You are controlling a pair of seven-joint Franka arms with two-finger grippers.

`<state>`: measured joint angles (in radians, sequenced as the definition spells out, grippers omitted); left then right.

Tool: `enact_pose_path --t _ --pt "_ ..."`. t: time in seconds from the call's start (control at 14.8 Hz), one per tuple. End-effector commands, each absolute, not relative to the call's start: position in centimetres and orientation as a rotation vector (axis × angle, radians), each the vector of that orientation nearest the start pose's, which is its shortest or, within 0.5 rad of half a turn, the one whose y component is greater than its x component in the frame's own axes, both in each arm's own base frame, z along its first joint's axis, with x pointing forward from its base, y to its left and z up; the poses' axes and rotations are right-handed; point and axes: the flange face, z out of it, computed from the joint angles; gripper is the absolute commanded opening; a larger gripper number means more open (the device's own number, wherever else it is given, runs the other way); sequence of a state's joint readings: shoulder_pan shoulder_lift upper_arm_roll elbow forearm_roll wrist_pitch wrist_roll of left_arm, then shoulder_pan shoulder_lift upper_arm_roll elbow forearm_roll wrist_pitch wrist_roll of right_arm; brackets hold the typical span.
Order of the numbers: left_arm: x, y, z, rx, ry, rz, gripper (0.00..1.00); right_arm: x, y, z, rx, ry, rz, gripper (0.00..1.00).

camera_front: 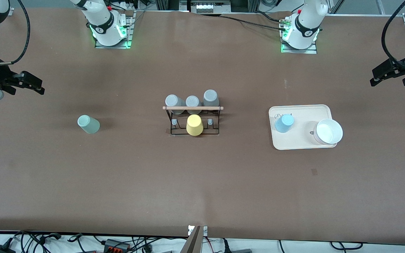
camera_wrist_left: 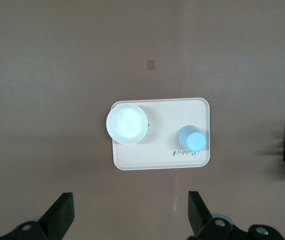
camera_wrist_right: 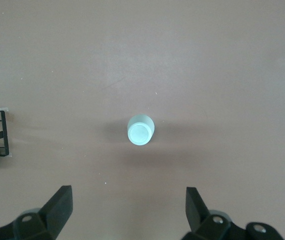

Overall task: Hang scattered cups on rack with three cups
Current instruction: 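Reach the left gripper down to the light blue cup on the tray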

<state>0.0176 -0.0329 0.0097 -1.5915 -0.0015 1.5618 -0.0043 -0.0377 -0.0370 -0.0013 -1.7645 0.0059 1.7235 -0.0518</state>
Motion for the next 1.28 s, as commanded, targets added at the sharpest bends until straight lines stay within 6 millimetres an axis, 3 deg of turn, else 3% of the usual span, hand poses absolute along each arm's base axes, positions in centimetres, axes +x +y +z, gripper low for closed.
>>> enact_pose_path --t 0.0,0.2,0.61,0.94,1.21 --pt "54.7 1.5 62.9 -3.157 -0.043 0.014 1.0 54.4 -2.5 57.6 -3.147 -0.03 -0.004 1.0" --pt "55.3 1.3 61.5 -3.157 -0.044 0.055 1.0 54.5 -2.5 57.5 -3.147 -0.018 -0.012 1.0" --pt "56.3 -2.3 56.7 -3.153 -0.058 0.178 1.0 55.1 -2.3 57.1 -3.143 -0.014 -0.036 1.0" --pt "56.5 -5.2 49.6 -3.147 -0.144 0.168 1.0 55.5 -2.6 56.6 -3.138 -0.006 -0.024 1.0" --pt "56.0 -8.8 41.3 -3.15 -0.192 0.143 1.0 55.8 -2.6 56.5 -3.141 -0.007 -0.024 1.0"
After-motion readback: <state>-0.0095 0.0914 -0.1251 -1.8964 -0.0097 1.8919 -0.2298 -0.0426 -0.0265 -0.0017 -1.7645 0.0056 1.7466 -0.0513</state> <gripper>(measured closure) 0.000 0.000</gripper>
